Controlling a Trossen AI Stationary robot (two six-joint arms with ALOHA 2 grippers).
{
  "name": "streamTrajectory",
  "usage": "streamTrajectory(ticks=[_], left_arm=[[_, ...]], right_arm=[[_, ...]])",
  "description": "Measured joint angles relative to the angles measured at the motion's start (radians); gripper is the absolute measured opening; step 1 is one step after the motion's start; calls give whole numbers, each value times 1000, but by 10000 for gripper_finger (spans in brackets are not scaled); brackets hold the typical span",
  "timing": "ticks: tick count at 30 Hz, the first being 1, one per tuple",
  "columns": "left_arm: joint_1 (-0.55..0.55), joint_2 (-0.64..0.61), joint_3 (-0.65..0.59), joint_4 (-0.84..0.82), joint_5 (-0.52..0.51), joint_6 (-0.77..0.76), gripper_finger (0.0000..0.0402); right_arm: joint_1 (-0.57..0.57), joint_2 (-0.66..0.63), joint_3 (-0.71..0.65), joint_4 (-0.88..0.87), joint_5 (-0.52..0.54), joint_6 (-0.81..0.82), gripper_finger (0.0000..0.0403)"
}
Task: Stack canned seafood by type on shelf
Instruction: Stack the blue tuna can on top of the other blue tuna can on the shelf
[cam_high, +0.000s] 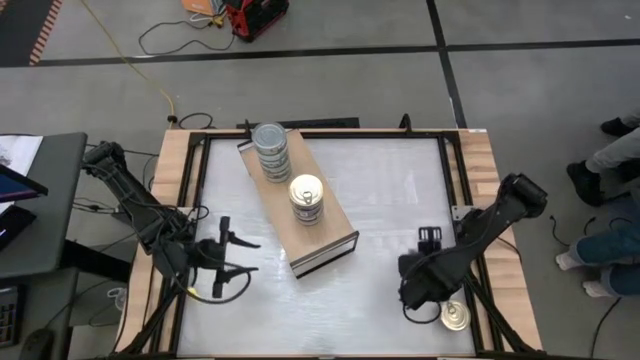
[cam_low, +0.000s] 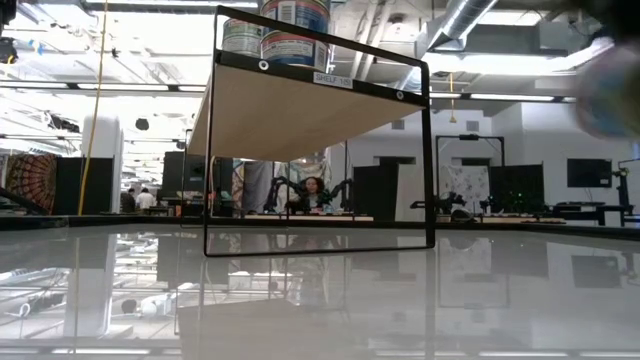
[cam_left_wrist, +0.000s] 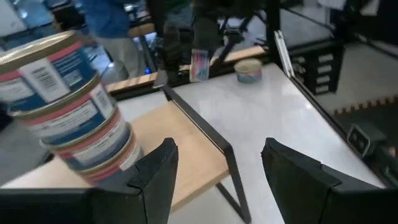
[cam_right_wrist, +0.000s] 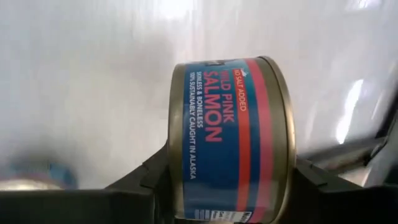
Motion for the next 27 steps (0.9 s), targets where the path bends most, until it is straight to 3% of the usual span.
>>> streamTrajectory(ticks=[2,5,9,12,15,21,27], left_arm=[[1,0,0,8,-8,-26,224],[5,0,-5,27,63,-17,224],[25,-1,-97,250,232,21,224],[41,0,-184,404,301,11,224],[44,-13,-236,475,310,-2,224],[44,-48,-243,482,232,10,224],[44,-57,-243,526,157,10,224]], right_arm=[[-15,-5,79,-15,105,-7,210],[-37,-24,184,-3,285,-59,222],[-69,-26,304,-9,466,-157,222],[-95,-27,366,2,582,-237,212],[-118,-27,405,25,694,-314,212],[-176,-27,430,232,907,-586,232],[-249,-26,430,552,958,-972,214]])
